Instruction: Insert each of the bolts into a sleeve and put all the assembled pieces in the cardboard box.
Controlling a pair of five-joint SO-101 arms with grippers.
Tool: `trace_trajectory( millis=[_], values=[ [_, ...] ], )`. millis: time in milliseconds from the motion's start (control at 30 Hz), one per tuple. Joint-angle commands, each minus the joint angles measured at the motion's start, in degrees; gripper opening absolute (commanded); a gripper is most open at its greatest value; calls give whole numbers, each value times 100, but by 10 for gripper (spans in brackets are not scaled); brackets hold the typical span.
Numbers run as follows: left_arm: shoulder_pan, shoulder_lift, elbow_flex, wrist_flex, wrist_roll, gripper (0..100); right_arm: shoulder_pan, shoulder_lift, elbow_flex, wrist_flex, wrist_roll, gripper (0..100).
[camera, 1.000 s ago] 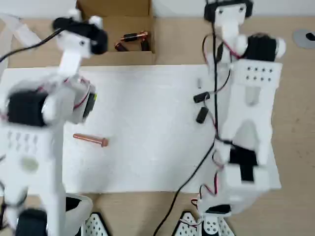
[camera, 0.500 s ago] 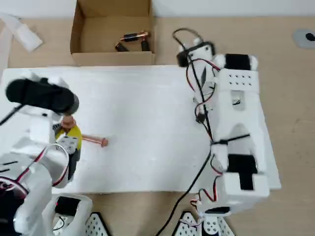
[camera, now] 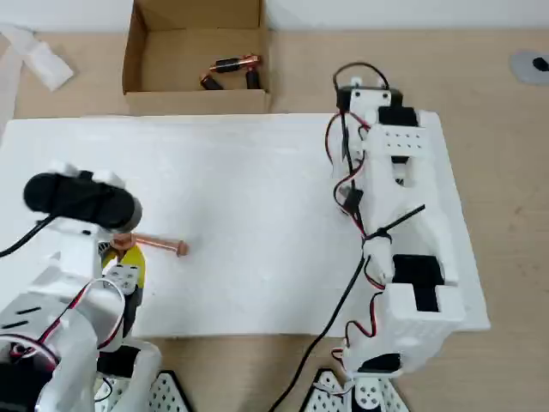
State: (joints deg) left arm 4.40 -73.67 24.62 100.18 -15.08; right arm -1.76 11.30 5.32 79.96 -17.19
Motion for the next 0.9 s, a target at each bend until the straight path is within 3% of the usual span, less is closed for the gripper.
trace_trajectory(
  millis=[0, 667, 867],
  values=[
    [-62, -22, 9, 26, -18, 6, -84, -48, 321, -422, -246, 277],
    [-62, -13, -9, 18, -264, 6, -84, 673, 567, -1670, -457, 276],
    [-62, -31, 0, 18, -431, 6, -84, 989, 347, -1741, -413, 189]
  ],
)
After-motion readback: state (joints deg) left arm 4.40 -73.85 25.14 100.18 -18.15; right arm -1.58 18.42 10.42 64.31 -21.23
